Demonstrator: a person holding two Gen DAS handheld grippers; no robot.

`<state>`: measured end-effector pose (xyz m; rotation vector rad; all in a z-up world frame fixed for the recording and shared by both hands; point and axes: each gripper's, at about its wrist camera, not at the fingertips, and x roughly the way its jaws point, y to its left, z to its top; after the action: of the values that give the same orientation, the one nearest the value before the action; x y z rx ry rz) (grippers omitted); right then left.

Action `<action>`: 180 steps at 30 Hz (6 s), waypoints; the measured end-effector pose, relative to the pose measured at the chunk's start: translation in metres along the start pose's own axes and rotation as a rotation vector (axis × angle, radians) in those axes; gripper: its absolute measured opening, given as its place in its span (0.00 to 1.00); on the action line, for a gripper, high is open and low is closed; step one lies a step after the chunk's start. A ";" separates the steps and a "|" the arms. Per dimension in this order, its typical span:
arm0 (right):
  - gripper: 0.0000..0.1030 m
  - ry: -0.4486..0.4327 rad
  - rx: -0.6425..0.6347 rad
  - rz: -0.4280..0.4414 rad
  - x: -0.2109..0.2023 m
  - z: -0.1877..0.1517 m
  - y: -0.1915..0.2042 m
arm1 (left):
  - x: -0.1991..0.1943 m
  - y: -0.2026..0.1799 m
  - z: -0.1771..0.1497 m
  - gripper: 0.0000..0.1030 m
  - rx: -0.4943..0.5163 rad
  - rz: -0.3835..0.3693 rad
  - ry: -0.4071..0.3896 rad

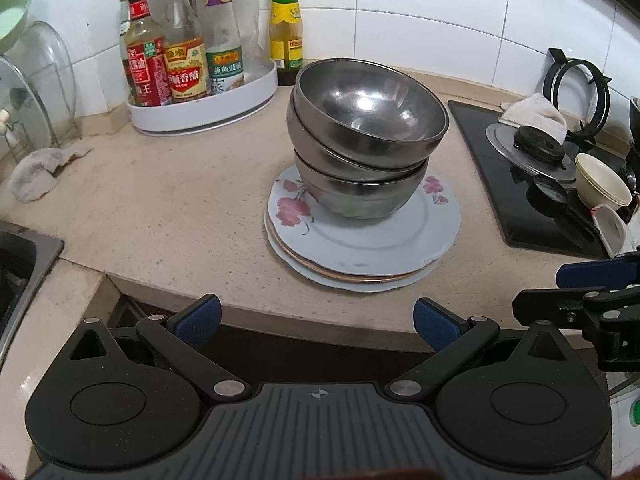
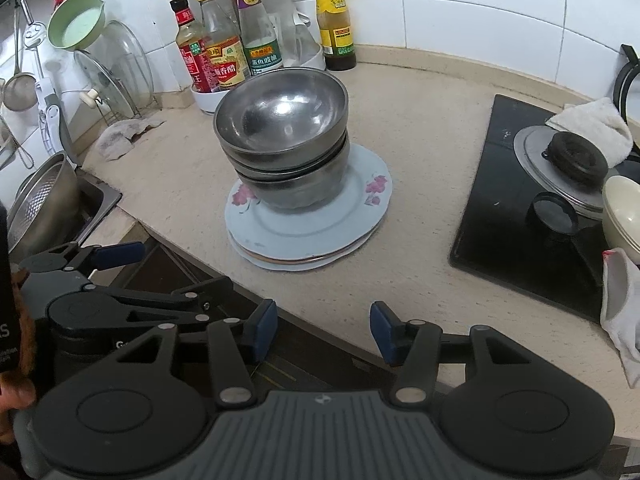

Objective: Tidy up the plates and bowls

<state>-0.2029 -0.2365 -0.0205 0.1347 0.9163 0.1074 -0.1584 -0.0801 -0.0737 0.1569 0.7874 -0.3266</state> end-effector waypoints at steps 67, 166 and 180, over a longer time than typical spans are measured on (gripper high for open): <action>0.52 -0.030 -0.014 0.019 -0.003 0.004 0.001 | -0.025 0.021 0.002 1.00 -0.112 0.011 -0.124; 0.60 -0.205 0.001 0.043 -0.028 0.019 0.022 | -0.059 0.033 0.008 1.00 -0.127 0.095 -0.262; 0.60 -0.232 -0.045 -0.008 -0.030 0.019 0.022 | -0.037 0.014 0.010 1.00 -0.061 0.067 -0.153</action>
<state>-0.2069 -0.2210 0.0183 0.0999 0.6824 0.1028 -0.1718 -0.0613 -0.0399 0.0991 0.6385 -0.2479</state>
